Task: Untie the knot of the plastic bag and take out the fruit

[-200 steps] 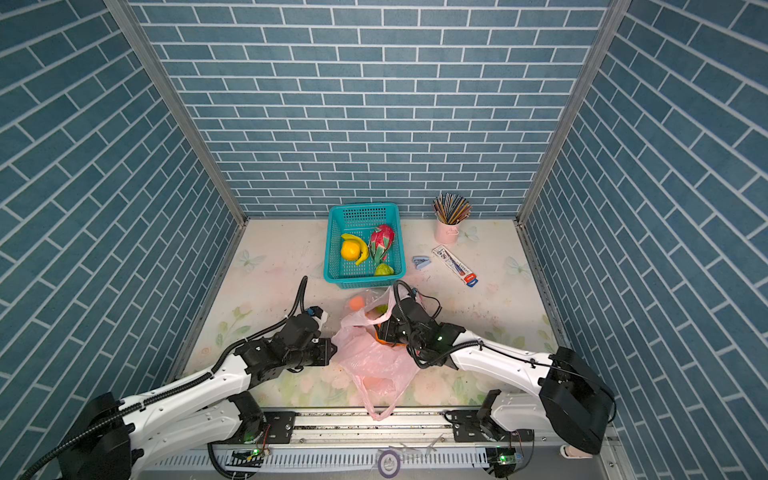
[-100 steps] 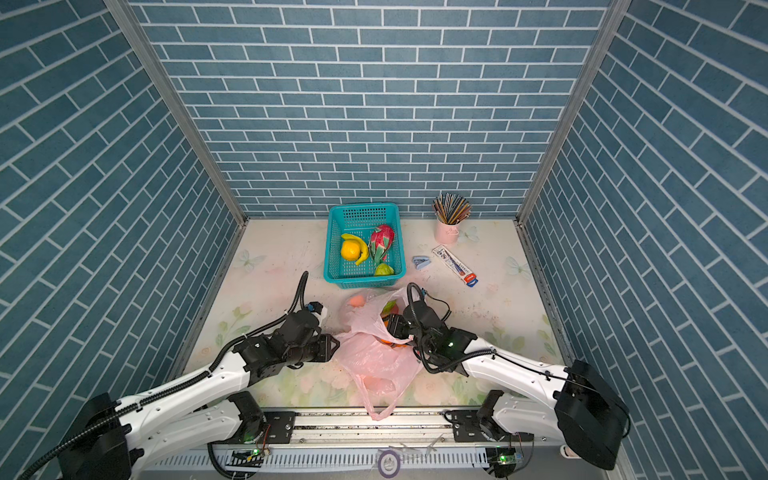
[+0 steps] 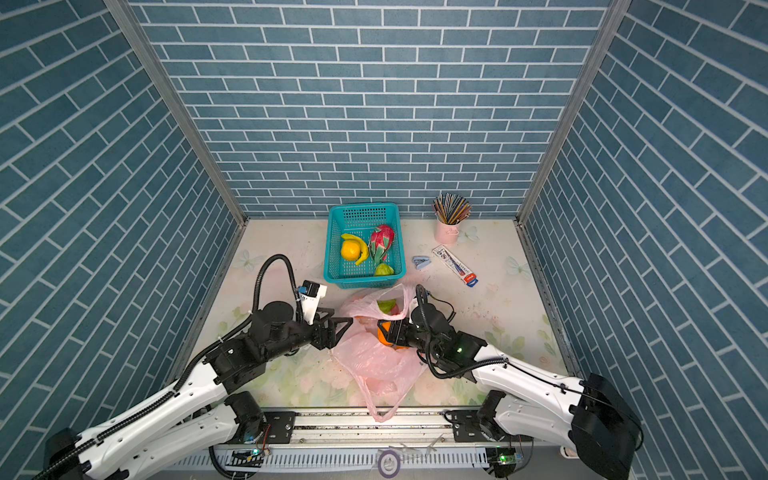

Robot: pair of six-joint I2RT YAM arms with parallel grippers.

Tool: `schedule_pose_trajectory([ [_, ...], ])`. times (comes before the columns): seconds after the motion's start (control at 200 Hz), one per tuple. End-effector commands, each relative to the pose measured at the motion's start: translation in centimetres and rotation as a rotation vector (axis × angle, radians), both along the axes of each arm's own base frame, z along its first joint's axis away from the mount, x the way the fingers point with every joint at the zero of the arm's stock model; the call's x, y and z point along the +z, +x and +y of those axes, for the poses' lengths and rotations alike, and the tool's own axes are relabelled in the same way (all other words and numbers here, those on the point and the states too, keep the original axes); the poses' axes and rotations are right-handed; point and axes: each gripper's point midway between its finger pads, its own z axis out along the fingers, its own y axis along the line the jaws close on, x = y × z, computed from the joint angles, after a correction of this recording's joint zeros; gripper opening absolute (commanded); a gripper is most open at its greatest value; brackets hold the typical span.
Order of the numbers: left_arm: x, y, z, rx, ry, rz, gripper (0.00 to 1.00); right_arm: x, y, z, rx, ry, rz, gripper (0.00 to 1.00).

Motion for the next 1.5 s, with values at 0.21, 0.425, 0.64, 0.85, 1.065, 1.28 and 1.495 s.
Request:
schedule_pose_trajectory([
  [0.21,6.2,-0.9,-4.1,-0.27,-0.033,-0.371,0.82,2.3,0.3,0.4,0.008,0.052,-0.055,0.62],
  [0.425,4.7,-3.4,-7.7,-0.481,0.051,-0.47,0.82,2.6,0.4,0.2,0.002,0.057,-0.069,0.62],
  [0.64,4.0,-1.2,-9.2,-0.395,0.136,-0.511,0.76,2.5,0.2,0.4,0.014,0.059,-0.065,0.62],
  [0.85,5.6,0.7,-10.2,-0.302,0.067,-0.463,0.47,1.7,-0.3,0.5,0.031,0.044,-0.051,0.61],
  [1.065,7.4,3.4,-9.6,-0.126,0.028,-0.389,0.32,1.4,-1.4,1.2,0.089,0.02,-0.061,0.61],
  [1.28,6.5,5.9,-8.6,0.013,0.05,-0.298,0.31,2.3,-2.7,1.8,0.146,-0.005,-0.113,0.6],
  [1.495,3.9,7.5,-7.3,0.087,0.082,-0.196,0.31,4.8,-3.2,1.3,0.16,0.04,-0.193,0.6],
])
